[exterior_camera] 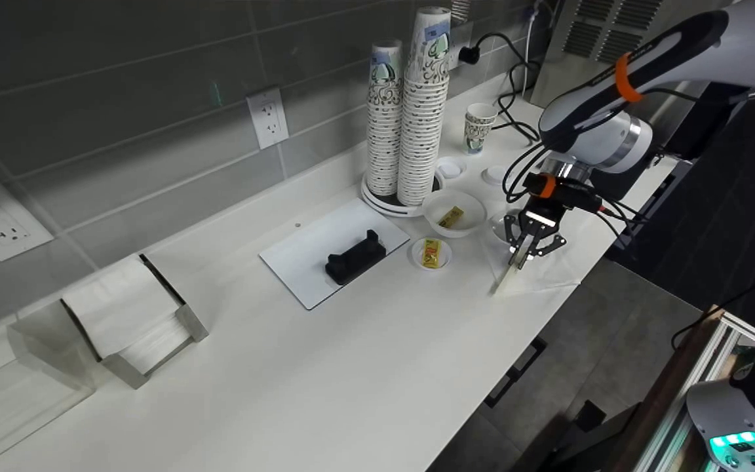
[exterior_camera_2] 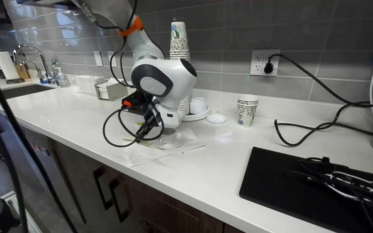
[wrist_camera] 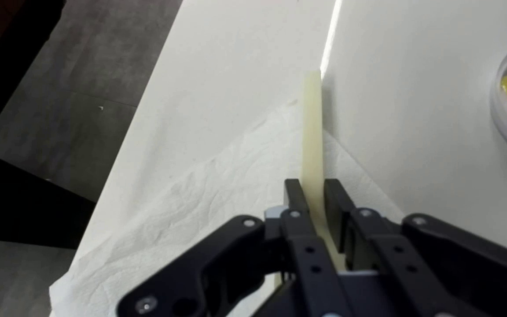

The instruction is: Remove the spoon from the serviette and put it in the tea cup

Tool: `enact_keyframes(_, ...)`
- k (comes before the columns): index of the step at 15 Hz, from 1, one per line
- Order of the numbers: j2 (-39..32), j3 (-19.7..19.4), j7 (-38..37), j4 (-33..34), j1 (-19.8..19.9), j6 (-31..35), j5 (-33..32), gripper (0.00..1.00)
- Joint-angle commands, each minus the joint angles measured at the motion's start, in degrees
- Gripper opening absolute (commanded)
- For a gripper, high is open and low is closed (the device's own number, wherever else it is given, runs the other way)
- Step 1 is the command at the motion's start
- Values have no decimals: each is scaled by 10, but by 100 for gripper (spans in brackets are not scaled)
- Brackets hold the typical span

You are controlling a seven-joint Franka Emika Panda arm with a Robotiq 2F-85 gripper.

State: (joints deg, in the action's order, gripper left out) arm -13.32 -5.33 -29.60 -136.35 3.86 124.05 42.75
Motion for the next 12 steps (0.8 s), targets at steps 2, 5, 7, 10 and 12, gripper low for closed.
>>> enact_keyframes(2,56,5,21,-27,2,-6,37,6)
enact_keyframes(5,93,3,58,-41,6,-7,72,4)
enact_keyframes(7,117,-1,90,-52,12,-9,100,4)
enact_keyframes(10,148,-12,129,-67,22,-22,133,4)
enact_keyframes(12,167,-23,149,-80,32,-32,145,4)
